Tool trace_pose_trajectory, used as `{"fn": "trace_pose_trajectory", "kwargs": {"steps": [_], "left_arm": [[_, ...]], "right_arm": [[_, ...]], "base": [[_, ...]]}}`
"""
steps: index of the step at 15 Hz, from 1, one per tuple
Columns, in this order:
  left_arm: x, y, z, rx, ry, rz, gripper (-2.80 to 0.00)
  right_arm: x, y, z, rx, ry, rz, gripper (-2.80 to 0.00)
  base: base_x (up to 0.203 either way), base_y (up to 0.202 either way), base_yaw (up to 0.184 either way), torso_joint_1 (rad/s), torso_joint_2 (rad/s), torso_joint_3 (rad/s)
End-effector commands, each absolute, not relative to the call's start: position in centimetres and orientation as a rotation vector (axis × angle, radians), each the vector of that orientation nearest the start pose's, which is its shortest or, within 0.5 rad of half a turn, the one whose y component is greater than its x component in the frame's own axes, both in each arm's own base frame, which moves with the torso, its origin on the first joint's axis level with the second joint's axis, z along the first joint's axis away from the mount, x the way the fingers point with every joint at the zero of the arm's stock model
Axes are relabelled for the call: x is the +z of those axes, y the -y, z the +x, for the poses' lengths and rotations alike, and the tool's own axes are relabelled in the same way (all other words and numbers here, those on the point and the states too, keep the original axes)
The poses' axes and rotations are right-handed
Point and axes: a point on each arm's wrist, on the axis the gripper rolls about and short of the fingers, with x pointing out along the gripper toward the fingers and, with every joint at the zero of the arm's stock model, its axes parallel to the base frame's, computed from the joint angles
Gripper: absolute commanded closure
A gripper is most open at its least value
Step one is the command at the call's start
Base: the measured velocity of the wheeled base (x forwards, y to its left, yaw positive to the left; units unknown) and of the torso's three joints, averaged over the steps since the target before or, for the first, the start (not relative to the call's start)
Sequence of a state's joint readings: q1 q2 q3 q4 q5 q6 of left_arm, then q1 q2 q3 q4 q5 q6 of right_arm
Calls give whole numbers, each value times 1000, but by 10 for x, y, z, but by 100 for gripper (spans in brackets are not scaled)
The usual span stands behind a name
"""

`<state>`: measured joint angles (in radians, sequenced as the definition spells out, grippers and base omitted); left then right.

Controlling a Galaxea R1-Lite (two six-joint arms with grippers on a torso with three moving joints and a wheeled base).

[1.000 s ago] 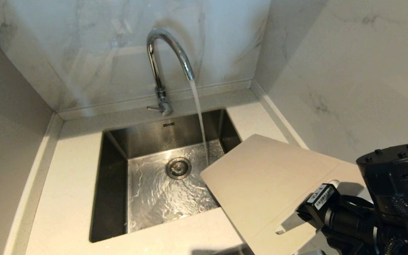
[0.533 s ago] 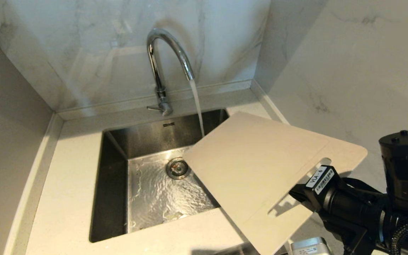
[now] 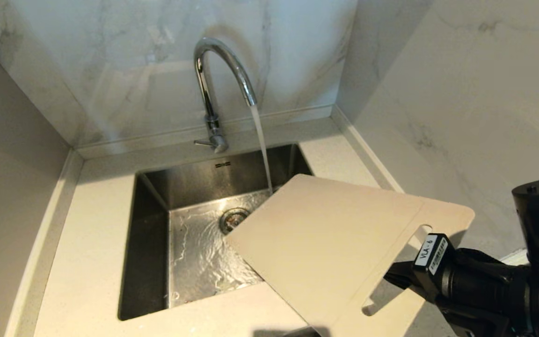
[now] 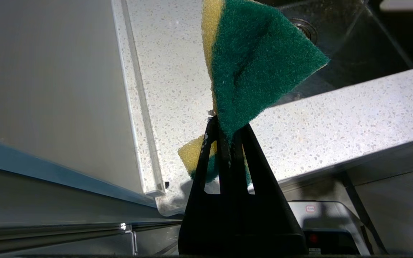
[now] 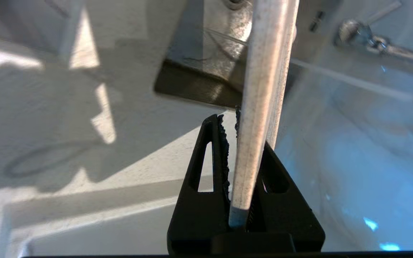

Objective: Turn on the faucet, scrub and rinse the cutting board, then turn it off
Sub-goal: Pick up the cutting board

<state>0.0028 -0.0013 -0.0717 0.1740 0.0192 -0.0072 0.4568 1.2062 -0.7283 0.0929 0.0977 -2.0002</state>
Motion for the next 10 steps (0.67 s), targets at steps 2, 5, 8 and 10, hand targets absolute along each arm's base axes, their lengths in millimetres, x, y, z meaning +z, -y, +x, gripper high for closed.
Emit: {"fn": "trace_pose_trajectory", "kwargs": {"steps": [2,5,8,10], "left_arm": [[77,0,-29,23,-101,-6,0],[77,0,-29,23,-101,-7,0],[77,0,-29,23,-101,-7,0],[77,0,-29,23,-101,-5,0]], "right_arm": [[224,-69,151,950,231,-2067,0],[230,-68,161,957,313,-2156,0],[232,-64,168,1008,347,-2257,0],[232,-59,175,1032,377,-2319,0]], "base": [[0,0,0,0,0,0],[0,0,0,0,0,0],[0,0,0,0,0,0],[0,0,0,0,0,0]]}}
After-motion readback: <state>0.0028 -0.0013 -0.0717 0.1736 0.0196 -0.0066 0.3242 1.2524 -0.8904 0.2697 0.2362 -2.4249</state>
